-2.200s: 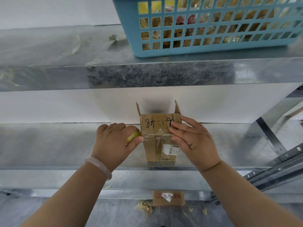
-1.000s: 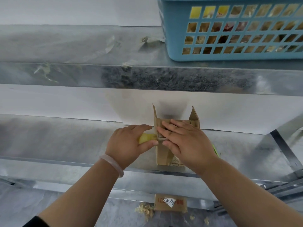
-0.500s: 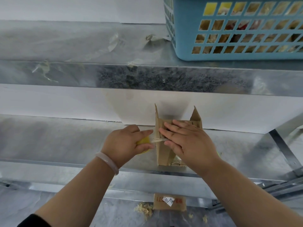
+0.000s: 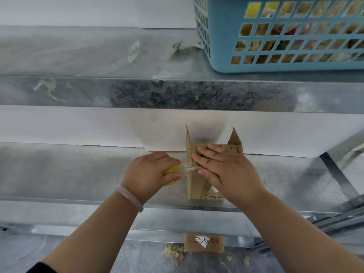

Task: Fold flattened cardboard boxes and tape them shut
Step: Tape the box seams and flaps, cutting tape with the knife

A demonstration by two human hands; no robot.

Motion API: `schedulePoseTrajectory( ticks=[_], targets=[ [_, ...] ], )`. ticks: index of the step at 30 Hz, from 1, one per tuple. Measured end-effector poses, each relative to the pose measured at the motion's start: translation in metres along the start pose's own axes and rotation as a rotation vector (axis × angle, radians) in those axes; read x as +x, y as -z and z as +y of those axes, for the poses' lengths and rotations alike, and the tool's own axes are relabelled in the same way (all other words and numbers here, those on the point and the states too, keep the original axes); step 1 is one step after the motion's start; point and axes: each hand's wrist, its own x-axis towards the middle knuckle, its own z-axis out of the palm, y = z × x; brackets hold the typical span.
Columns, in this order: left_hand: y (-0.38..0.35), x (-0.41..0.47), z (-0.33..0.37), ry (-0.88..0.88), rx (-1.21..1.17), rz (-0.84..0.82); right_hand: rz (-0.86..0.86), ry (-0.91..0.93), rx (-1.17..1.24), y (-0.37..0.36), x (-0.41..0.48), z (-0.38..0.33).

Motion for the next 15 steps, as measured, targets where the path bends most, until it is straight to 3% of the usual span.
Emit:
schedulePoseTrajectory(
  ticks=[5, 10, 13, 15],
  targets=[
    [-0.004, -0.005, 0.002, 0.084, -0.208, -0.017, -0.004, 0.026, -0.007, 0.0, -0.001, 0.001],
    [-0.009, -0.001, 0.015, 0.092, -0.21, 0.047, 0.027, 0.123, -0.02, -0.002, 0.001, 0.006],
    [-0.008, 0.003, 0.021, 0.141, -0.23, 0.033, 0.204, 0.209, 0.007, 0.007, -0.005, 0.013],
    [-0.006, 0.005, 0.024, 0.143, -0.232, 0.023, 0.419, 0.017, 0.11, 0.011, -0.024, 0.023]
  ],
)
